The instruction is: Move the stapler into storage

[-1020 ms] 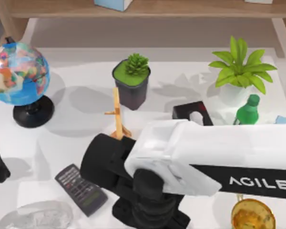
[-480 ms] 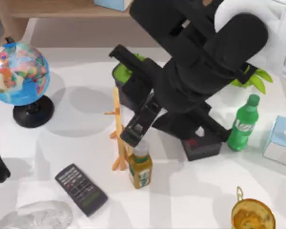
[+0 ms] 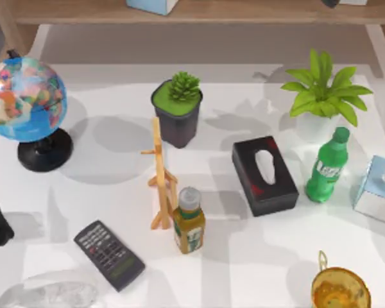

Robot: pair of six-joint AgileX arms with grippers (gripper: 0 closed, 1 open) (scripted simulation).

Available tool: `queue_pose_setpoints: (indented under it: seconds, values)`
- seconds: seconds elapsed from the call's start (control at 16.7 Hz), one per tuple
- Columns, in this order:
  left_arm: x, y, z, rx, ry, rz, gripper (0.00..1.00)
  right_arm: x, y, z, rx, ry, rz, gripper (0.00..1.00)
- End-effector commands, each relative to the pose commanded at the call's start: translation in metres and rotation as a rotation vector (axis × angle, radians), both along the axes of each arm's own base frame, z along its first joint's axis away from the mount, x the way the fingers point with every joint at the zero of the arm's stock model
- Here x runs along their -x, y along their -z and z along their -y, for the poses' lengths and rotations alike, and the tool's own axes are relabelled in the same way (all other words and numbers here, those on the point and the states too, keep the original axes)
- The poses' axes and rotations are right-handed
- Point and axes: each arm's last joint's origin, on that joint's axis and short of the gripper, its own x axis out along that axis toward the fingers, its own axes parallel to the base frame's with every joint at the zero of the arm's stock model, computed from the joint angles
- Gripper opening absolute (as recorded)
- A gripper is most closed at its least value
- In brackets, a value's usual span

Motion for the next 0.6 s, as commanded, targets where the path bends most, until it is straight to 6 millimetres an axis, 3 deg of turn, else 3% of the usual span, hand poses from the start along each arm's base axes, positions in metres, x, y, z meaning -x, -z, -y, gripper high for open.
queue_pose_setpoints:
  seconds: [0.18,0.3,0.42,0.6]
  values:
    - [0.0,0.0,0.0,0.0,0.0,0.0,1.0,-0.038,0.002,0.073,0.154,0.019,0.022,0.0]
    - [0.0,0.0,0.0,0.0,0.0,0.0,1.0,-0.06,0.015,0.124,0.257,0.008,-0.009,0.0]
    - [0.0,0.0,0.0,0.0,0.0,0.0,1.0,-0.079,0.037,0.174,0.346,-0.026,-0.069,0.0]
    - [0.0,0.0,0.0,0.0,0.0,0.0,1.0,-0.102,0.086,0.239,0.431,-0.125,-0.191,0.0]
